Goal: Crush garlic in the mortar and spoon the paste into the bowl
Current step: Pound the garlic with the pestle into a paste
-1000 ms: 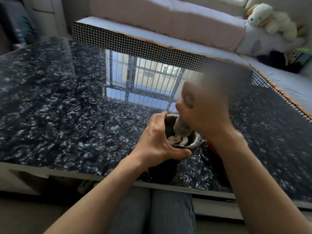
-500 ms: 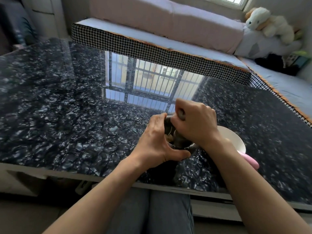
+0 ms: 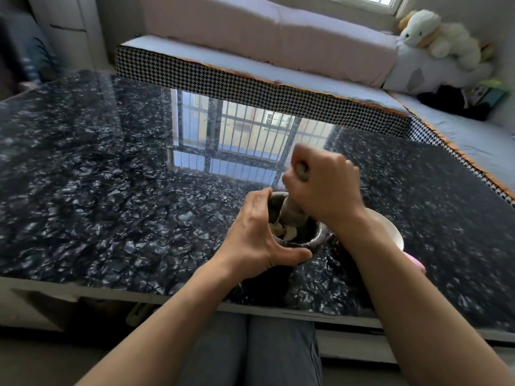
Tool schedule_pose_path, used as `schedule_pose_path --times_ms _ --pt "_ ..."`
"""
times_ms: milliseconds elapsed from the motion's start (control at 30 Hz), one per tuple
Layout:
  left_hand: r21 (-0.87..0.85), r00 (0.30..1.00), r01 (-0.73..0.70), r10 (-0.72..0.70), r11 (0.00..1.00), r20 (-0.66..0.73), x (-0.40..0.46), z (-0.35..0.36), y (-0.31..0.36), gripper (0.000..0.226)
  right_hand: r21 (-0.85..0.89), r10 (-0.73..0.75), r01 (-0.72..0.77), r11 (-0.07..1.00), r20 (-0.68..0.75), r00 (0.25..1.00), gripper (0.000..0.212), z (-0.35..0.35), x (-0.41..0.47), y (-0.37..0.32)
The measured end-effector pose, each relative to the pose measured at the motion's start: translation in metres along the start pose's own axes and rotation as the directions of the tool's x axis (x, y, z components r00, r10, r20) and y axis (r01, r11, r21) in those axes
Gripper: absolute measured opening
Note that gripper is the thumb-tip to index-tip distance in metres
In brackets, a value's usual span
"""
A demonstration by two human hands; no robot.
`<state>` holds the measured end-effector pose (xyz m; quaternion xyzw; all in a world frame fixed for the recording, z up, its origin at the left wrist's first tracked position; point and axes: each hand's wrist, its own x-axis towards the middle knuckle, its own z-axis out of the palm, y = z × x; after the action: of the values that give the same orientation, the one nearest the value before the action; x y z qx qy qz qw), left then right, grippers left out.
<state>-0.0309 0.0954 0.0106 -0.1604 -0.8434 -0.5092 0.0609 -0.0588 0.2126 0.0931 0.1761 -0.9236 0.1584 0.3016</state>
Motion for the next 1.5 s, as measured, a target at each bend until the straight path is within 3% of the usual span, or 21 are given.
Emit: schedule_pose_path --times_ms 67,167,267,433,533,700,867,1000,1067,1267,1433,1500 --pt "0.011 1.000 -0.001 0.001 1.000 0.001 0.000 0.000 0.000 0.116 0.061 0.026 -0.020 0.998 -0.098 0.995 0.014 -0.005 0.004 0.001" --pt "-0.007 1.000 -0.003 0.003 1.000 0.003 0.000 -0.001 0.003 0.105 -0.009 -0.047 0.047 0.999 0.022 0.999 0.016 0.009 -0.013 -0.004" --pt "-0.018 1.000 -0.009 0.009 1.000 -0.007 -0.002 -0.001 0.003 0.102 -0.048 -0.025 0.031 0.998 0.123 0.992 0.015 0.017 -0.015 0.001" --pt "0.009 1.000 -0.010 0.010 1.000 0.007 0.000 -0.001 0.001 0.114 0.018 0.023 -0.021 1.000 -0.120 0.993 0.010 -0.008 0.005 0.000" --pt "-0.007 1.000 -0.019 0.019 1.000 0.005 0.000 -0.001 0.002 0.103 -0.024 -0.064 0.063 0.998 -0.034 0.997 0.013 0.014 -0.014 -0.006" --pt "-0.020 1.000 -0.022 0.022 1.000 -0.001 0.000 -0.001 0.002 0.100 -0.031 -0.043 0.045 0.998 0.059 0.997 0.019 0.018 -0.016 0.001" --pt "-0.020 1.000 -0.013 0.013 1.000 0.007 0.000 -0.001 0.001 0.109 0.056 0.005 0.001 0.998 -0.104 0.995 0.014 0.007 -0.008 -0.001" --pt "-0.038 1.000 -0.016 0.016 0.999 0.008 0.000 -0.001 0.003 0.098 -0.003 -0.025 0.025 1.000 0.025 0.999 0.027 0.024 -0.022 0.001" --pt "-0.038 1.000 -0.016 0.016 0.999 0.009 -0.001 -0.001 0.003 0.099 -0.027 -0.022 0.024 0.999 0.072 0.997 0.023 0.021 -0.020 0.001" --pt "-0.017 1.000 0.001 -0.001 1.000 0.013 0.000 0.000 -0.001 0.113 0.073 0.035 -0.025 0.997 -0.138 0.990 0.011 -0.003 -0.003 -0.002" --pt "-0.047 1.000 -0.014 0.014 0.999 0.003 0.000 0.000 0.001 0.098 -0.032 -0.033 0.036 0.999 0.095 0.995 0.018 0.024 -0.022 -0.001" --pt "-0.046 1.000 -0.010 0.010 0.999 0.006 -0.001 0.001 0.001 0.102 -0.032 -0.027 0.030 0.999 0.091 0.996 0.016 0.016 -0.017 0.000"
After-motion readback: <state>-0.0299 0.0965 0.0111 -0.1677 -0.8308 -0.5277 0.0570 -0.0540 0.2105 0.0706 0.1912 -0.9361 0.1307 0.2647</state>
